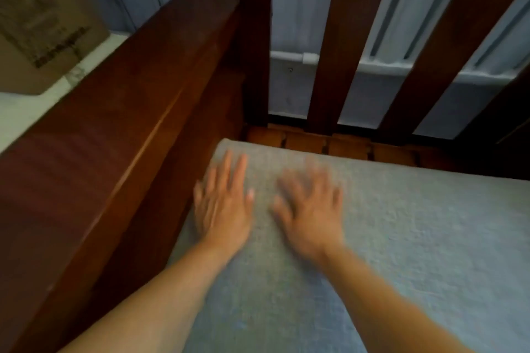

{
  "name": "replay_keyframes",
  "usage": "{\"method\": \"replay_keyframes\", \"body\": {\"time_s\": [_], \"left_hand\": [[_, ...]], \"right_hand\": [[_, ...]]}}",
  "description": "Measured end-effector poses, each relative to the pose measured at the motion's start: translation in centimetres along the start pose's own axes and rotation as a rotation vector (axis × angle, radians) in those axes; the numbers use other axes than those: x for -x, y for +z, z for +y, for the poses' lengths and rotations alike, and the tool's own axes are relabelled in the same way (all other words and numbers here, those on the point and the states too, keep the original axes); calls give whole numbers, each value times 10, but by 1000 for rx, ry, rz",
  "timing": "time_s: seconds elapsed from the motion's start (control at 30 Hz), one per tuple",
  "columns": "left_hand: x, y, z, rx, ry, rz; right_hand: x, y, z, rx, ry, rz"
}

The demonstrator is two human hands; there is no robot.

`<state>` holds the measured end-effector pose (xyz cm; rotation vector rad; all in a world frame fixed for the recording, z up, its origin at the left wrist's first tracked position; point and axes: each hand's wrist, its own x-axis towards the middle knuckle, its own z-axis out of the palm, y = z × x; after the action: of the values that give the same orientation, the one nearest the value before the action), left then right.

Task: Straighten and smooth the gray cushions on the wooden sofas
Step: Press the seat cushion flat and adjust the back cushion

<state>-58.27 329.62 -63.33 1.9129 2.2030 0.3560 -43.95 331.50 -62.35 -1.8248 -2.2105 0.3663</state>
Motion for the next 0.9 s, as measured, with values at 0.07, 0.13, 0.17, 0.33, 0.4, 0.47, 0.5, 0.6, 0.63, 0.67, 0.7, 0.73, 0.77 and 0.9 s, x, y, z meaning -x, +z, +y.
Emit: {"method": "replay_keyframes", "body": {"time_s": [0.07,0.13,0.17,0.33,0.4,0.47,0.5,0.6,0.63,0.67,0.7,0.73,0.77,0.9], "left_hand": [[7,26,-14,-127,-51,-165],[-4,22,-7,-39,-85,-113],[-13,16,7,31,-63,-5],[1,47,68,-128,-62,-145],[-4,47,102,-85,-42,-180],[-7,39,139,72,113,42],[1,42,163,151,121,116],[56,86,221,-22,162,-94],[64,101,237,-108,162,-205],[59,105,249,-84,160,-251],[57,101,275,-12,167,-272],[51,91,298,71,199,-214],[52,83,320,163,216,-125],[136,113,338,214,290,0]], "right_hand": [[5,16,22,88,-55,-310],[2,-12,33,-63,-64,-244],[3,-26,46,-136,-61,-47],[48,-28,114,78,-29,-154],[36,-50,138,-60,38,-145],[28,-91,165,-109,61,285],[36,-101,187,-98,110,444],[86,-76,257,113,134,90],[95,-68,276,117,145,-49],[93,-72,283,42,185,-116],[96,-89,287,-67,241,-43],[95,-112,286,-143,276,112],[101,-134,290,-216,273,328],[208,-123,288,-165,320,550]]}}
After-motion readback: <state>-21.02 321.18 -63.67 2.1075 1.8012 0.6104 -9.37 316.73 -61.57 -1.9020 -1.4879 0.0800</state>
